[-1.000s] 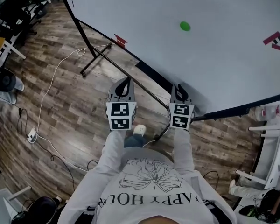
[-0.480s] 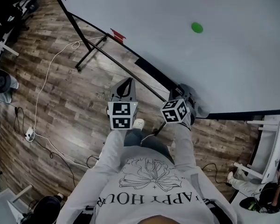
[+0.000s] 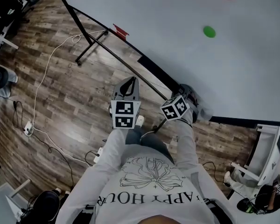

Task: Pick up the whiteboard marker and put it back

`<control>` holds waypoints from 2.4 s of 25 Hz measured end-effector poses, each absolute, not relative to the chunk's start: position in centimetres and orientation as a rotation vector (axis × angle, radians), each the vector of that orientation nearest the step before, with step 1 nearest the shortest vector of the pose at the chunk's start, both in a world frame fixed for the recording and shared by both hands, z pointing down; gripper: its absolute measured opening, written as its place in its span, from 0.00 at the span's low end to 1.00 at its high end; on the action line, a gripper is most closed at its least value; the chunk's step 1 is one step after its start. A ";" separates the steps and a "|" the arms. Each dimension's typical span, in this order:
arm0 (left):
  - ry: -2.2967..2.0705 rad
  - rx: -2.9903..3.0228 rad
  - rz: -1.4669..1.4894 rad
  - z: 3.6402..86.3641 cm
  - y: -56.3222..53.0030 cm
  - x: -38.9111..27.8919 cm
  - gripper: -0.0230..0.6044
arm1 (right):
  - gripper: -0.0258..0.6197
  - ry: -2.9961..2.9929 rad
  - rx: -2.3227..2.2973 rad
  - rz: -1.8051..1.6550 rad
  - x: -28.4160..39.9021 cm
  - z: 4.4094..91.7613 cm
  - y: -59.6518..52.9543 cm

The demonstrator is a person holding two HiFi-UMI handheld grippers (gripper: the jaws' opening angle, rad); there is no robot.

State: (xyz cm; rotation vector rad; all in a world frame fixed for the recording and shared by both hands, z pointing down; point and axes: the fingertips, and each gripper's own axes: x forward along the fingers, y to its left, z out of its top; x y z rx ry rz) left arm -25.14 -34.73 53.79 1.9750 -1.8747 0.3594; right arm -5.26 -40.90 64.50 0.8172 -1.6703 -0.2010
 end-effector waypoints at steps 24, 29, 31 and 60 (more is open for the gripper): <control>-1.845 2.005 0.362 53.8 -35.6 -24.4 0.06 | 0.14 -1.679 0.891 -0.205 -5.7 64.1 -41.5; -1.841 2.030 0.342 53.0 -36.0 -24.1 0.06 | 0.14 -1.752 0.985 -0.192 -6.2 61.8 -41.2; -1.842 2.039 0.336 52.5 -36.0 -24.0 0.06 | 0.14 -1.800 1.033 -0.175 -6.5 60.6 -40.8; -1.767 2.364 0.208 42.2 -35.5 -10.8 0.06 | 0.14 -2.338 1.845 -0.014 5.8 39.8 -36.2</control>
